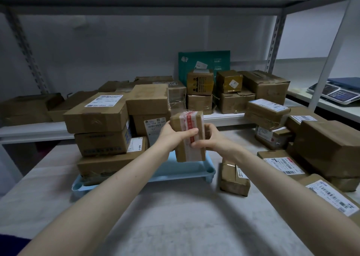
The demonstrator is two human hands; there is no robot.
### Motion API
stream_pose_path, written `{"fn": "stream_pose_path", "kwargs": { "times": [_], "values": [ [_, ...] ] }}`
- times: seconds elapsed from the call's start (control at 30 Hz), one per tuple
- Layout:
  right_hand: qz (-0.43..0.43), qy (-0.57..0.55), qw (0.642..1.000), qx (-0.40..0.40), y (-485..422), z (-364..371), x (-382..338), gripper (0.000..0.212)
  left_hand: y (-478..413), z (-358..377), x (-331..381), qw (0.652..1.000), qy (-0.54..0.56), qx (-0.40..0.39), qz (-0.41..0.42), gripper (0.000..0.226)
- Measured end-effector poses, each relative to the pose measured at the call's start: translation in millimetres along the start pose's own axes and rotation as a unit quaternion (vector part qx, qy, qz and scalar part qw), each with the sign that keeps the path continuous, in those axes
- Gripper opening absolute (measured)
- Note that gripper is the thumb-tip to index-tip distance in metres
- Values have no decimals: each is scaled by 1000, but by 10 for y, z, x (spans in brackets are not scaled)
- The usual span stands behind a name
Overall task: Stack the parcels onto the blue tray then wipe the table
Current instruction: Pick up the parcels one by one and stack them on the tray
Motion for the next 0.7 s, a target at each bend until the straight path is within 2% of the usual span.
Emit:
{"fn": "stream_pose_path", "kwargs": {
  "times": [0.07,0.13,0.17,0.23,0.33,0.47,0.53,0.63,0.7],
  "values": [
    [-4,46,999,17,-10,-29,-9,88,-4,-36,-10,1000,10,18,2,82],
    [-4,82,996,27,-16,-48,-7,95,-8,-50,-27,1000,-6,29,-5,105],
    [-6,105,994,32,-21,-58,-6,100,17,-58,-12,999,-16,39,-3,109],
    [-7,127,992,24,-11,-53,-9,108,43,-101,10,998,-32,60,3,101],
    [7,44,999,-14,50,-34,-34,91,61,-160,28,998,-33,57,0,87],
    [63,-110,989,-81,152,57,33,62,136,-151,-22,998,54,16,-28,68],
    [74,-152,976,-138,219,204,35,52,183,-172,46,998,63,14,-17,73],
    [44,-199,963,-179,204,323,-125,75,151,-305,163,998,60,31,4,116],
    [19,-209,962,-175,135,352,-288,85,192,-428,323,997,61,44,26,116]
  ]
}}
Point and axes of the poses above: each hand's wrist, its own y-axis away from the middle knuckle, its own z-axis out of the palm, x = y × z, the point moved 9 cm from there along -y, towards the middle knuckle, and after that the axes turned 2 degrees about -z, right-handed, at the moved point
